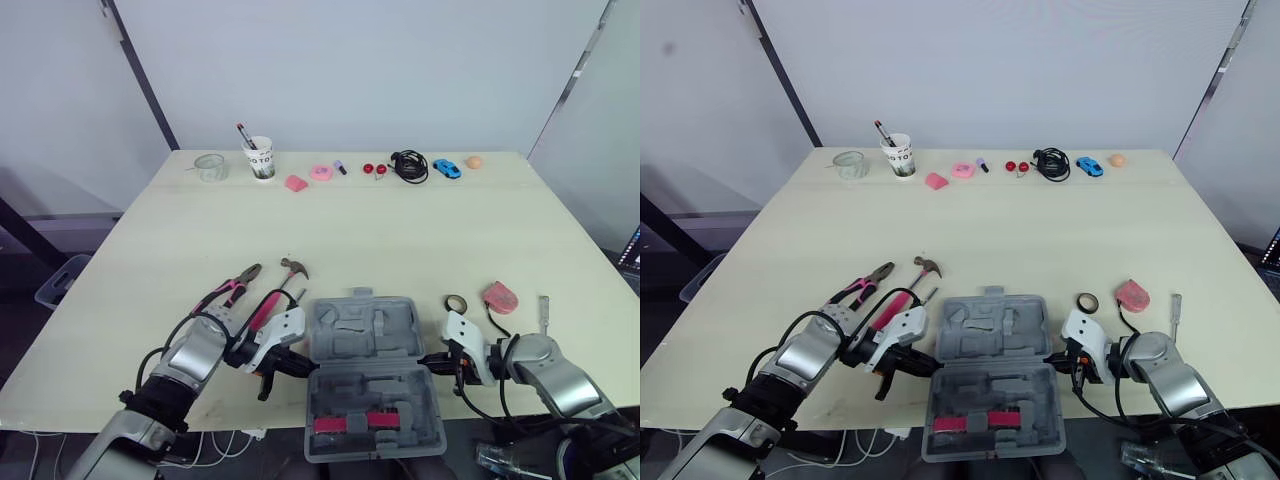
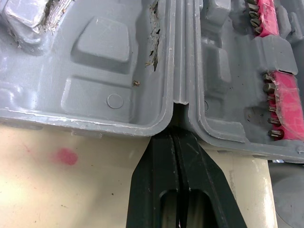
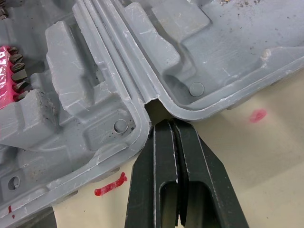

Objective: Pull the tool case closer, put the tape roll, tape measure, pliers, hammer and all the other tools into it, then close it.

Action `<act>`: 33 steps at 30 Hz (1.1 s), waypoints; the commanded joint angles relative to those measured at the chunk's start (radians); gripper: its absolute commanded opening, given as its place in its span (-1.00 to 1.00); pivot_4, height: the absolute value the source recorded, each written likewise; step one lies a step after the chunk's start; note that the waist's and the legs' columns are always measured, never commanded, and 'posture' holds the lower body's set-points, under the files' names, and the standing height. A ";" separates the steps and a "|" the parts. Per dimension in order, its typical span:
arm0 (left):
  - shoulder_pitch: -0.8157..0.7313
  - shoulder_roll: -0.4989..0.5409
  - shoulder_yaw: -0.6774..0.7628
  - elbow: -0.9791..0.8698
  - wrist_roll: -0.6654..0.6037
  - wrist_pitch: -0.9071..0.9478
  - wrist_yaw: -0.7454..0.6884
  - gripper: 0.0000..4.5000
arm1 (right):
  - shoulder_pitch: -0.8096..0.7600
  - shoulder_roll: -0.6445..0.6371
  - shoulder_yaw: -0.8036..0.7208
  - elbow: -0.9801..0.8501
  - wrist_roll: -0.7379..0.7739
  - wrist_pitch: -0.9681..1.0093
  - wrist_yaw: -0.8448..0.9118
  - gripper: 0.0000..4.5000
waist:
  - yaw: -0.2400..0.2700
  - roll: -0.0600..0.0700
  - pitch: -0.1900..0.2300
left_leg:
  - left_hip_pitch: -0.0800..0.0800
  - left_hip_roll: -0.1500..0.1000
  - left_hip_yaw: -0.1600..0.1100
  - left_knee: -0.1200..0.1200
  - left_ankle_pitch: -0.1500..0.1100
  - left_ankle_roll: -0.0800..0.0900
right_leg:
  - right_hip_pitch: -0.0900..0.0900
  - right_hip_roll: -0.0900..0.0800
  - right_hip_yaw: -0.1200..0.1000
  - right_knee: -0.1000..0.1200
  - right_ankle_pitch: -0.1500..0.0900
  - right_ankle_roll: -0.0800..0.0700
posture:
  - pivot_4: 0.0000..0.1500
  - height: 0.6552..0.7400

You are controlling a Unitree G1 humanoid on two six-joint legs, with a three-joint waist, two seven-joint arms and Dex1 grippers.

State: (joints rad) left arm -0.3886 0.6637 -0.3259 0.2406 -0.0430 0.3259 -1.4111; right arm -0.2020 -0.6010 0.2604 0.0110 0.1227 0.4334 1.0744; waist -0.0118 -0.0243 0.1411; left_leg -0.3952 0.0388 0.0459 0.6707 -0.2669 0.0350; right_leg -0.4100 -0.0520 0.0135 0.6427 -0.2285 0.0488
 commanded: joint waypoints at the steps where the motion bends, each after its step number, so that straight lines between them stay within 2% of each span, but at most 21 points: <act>1: 0.009 0.005 -0.029 0.017 0.018 -0.003 0.007 -0.98 | -0.007 -0.008 0.009 -0.027 0.014 0.001 0.016 -1.00 | 0.000 0.000 0.000 | 0.000 0.000 0.000 0.000 0.000 0.000 | 0.000 0.000 0.000 0.000 0.000 0.000 | 1.00 1.00; 14: -0.001 -0.015 -0.026 0.044 0.023 -0.030 0.032 -0.98 | -0.012 -0.006 0.011 -0.013 0.005 -0.003 0.011 -1.00 | 0.004 0.000 0.000 | 0.000 0.000 0.000 0.000 0.000 0.000 | 0.000 0.000 0.000 0.000 0.000 0.000 | 1.00 1.00; 33: 0.023 0.046 0.023 0.031 0.003 -0.022 0.054 -0.98 | 0.017 -0.068 -0.057 0.031 0.014 -0.050 -0.017 -1.00 | 0.002 0.000 -0.001 | 0.000 0.000 0.000 0.000 0.000 0.000 | 0.000 0.000 0.000 0.000 0.000 0.000 | 1.00 1.00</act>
State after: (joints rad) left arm -0.3854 0.6788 -0.3180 0.2635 -0.0606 0.2847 -1.3783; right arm -0.1908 -0.6473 0.2367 0.0443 0.1304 0.3895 1.0677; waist -0.0095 -0.0241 0.1406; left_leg -0.3949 0.0388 0.0458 0.6708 -0.2669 0.0351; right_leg -0.4099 -0.0521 0.0135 0.6429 -0.2287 0.0484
